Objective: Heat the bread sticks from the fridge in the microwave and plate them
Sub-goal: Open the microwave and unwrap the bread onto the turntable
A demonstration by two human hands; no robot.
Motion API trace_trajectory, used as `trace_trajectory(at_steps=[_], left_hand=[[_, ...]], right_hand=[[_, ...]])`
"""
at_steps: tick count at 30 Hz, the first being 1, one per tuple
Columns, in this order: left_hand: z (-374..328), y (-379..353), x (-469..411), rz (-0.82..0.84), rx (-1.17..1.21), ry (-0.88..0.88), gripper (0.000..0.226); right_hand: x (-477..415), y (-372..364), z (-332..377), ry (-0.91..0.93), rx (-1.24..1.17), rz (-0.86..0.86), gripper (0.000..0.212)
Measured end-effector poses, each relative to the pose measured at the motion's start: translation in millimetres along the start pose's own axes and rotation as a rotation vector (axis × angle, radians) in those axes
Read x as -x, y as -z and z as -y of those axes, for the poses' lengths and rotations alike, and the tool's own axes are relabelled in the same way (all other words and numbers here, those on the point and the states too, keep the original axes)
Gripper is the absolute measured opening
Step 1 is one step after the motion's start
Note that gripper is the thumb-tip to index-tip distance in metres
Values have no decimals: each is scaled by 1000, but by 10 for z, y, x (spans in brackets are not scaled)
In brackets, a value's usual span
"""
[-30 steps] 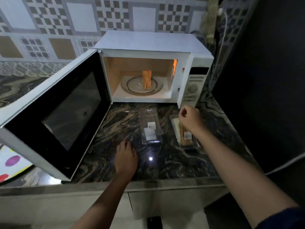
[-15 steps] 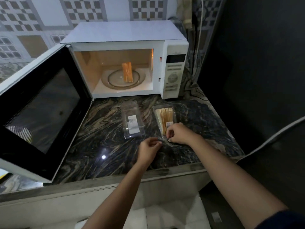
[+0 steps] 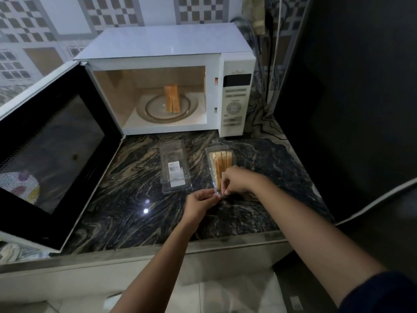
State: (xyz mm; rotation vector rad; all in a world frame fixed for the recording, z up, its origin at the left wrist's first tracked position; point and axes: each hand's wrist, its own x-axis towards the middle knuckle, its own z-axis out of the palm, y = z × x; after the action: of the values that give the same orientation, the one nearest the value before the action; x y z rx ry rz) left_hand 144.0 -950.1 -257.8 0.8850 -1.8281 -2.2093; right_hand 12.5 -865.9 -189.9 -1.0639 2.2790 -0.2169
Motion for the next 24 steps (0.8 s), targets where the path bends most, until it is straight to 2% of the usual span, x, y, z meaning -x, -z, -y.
trace_trajectory(at_steps=[10,19,24], left_hand=[[43,-68,9,-77,-67,-116,26],[1,-127,35,-178,-9,17,17],[-17,-169,82,-211,7,7,21]], right_hand=[[-61,9,-26,32,4,26,7],[-20,30,-2,89,60,79,13],[119,293,136,211,-28,44,17]])
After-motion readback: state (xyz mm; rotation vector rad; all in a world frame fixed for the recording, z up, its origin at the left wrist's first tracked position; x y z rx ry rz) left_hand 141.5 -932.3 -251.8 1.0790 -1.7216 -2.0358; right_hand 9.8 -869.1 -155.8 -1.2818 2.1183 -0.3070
